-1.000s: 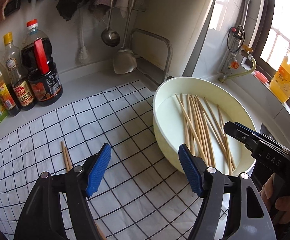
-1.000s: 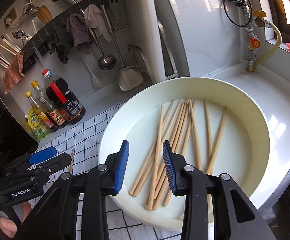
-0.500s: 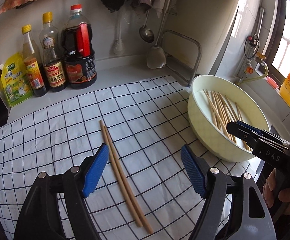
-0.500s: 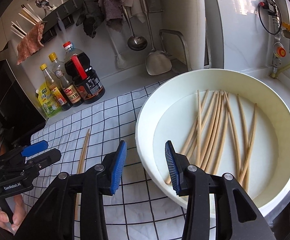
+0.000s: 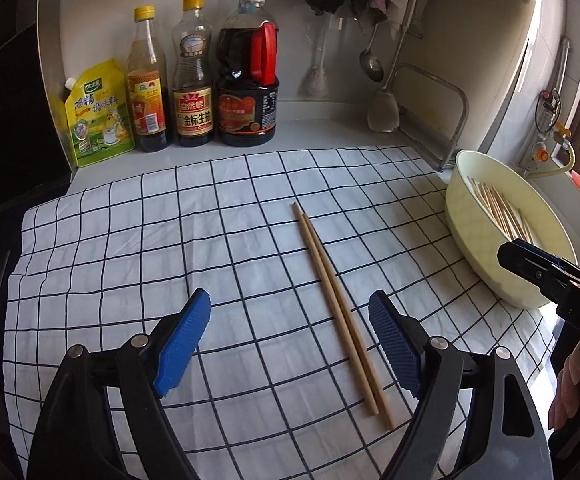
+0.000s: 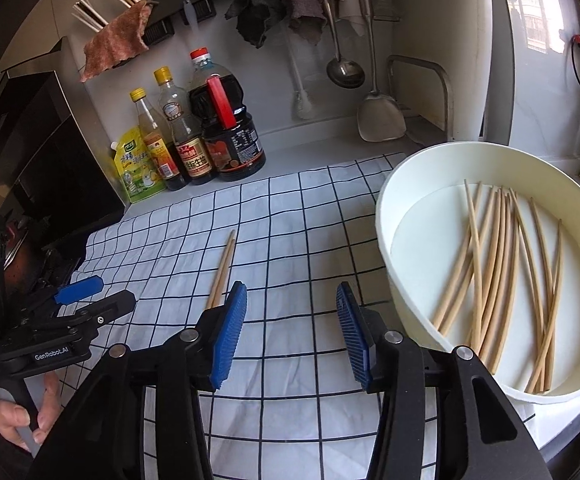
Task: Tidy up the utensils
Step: 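Move both open grippers back over the last two chopsticks on the cloth, then align both open grippers over the last two chopsticks and lower around them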
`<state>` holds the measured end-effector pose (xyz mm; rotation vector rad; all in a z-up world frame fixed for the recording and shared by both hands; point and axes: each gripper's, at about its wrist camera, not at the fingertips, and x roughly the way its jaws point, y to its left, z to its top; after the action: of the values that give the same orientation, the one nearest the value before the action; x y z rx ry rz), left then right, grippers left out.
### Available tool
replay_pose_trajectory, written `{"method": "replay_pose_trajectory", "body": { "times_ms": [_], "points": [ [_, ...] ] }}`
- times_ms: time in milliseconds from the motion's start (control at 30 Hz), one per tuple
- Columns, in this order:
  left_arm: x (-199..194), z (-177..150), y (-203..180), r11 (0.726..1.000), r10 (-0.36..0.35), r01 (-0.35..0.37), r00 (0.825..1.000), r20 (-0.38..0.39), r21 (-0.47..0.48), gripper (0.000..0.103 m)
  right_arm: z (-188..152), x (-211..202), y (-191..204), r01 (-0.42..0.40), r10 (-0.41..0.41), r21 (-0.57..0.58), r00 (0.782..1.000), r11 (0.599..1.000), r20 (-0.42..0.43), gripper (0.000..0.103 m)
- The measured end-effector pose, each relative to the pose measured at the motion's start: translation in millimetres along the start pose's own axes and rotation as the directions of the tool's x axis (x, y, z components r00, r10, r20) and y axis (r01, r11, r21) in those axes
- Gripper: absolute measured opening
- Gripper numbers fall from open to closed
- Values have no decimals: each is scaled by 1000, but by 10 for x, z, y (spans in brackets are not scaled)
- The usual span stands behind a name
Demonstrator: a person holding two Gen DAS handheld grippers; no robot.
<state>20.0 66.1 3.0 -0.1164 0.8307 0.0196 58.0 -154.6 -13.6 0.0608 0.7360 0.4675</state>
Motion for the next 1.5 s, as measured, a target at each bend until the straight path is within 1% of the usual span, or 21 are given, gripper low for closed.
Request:
{"method": "replay_pose_trajectory", "body": {
  "times_ms": [67, 233, 367, 500, 633, 833, 900, 967, 1200, 1333, 1500],
  "points": [
    [10, -45, 60, 1000, 8, -8, 1000, 6, -19, 83, -19, 32, 60, -12, 12, -3, 1000, 1000, 0, 48],
    [65, -158, 146, 999, 39, -38, 999, 16, -35, 83, -100, 125, 201, -35, 34, -38, 999, 999, -18, 49],
    [84, -224, 226, 997, 53, -52, 998, 25, -61, 83, -160, 259, 321, -35, 31, -76, 998, 997, -47, 51],
    [93, -253, 269, 995, 66, -63, 997, 34, -73, 83, -184, 372, 426, -30, 23, -115, 997, 993, -68, 51],
    [111, -264, 303, 994, 75, -71, 996, 40, -85, 85, -161, 487, 490, -39, 29, -128, 996, 991, -80, 53],
    [186, -262, 331, 992, 88, -85, 996, 25, -92, 85, -146, 682, 538, -45, 28, -152, 994, 987, -107, 53],
    [208, -261, 345, 991, 89, -87, 996, 21, -100, 88, -170, 703, 524, -48, 30, -155, 993, 987, -118, 53],
    [226, -264, 366, 990, 88, -85, 996, 20, -113, 90, -194, 723, 507, -45, 24, -160, 991, 986, -131, 53],
    [293, -262, 387, 988, 96, -96, 995, 0, -119, 90, -275, 796, 566, -50, 18, -191, 986, 980, -168, 53],
    [332, -247, 397, 988, 96, -98, 995, -17, -119, 91, -351, 900, 638, -31, -21, -236, 976, 971, -215, 54],
    [347, -246, 382, 988, 101, -104, 995, -26, -111, 92, -431, 968, 692, -19, -48, -263, 968, 965, -246, 54]
  ]
}}
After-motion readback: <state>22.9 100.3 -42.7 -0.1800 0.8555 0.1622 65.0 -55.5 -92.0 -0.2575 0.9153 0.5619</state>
